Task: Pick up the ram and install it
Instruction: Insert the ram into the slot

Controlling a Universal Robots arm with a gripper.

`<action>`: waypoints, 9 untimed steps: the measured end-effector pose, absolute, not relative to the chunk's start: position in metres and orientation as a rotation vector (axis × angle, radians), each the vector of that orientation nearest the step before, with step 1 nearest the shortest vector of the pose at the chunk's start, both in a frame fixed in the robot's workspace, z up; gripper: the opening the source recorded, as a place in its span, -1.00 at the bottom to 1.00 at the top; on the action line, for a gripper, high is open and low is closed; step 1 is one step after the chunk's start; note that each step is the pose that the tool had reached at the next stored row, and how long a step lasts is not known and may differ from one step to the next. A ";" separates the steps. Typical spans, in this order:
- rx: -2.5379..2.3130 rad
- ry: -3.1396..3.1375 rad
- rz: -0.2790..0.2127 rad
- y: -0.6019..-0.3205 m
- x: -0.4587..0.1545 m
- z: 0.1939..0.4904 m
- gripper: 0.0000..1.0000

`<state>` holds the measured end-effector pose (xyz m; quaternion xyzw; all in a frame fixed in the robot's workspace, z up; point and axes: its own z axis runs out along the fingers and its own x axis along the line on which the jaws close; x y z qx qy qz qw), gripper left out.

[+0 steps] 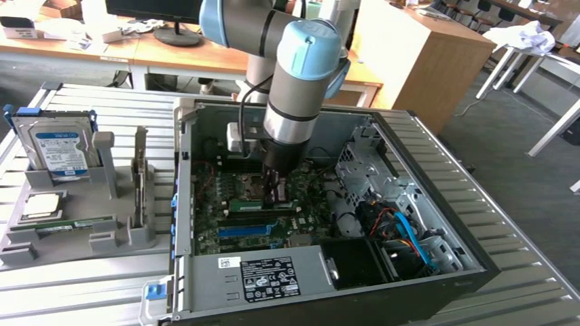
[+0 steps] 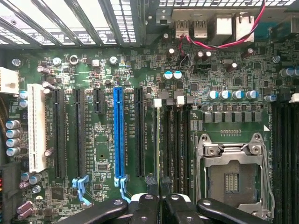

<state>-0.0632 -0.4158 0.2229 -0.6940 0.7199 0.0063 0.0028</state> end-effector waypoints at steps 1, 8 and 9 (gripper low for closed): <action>-2.176 2.257 0.020 -0.416 -0.063 0.222 -0.74; -2.175 2.256 0.020 -0.415 -0.063 0.222 -0.74; -2.174 2.256 0.019 -0.415 -0.063 0.223 -0.74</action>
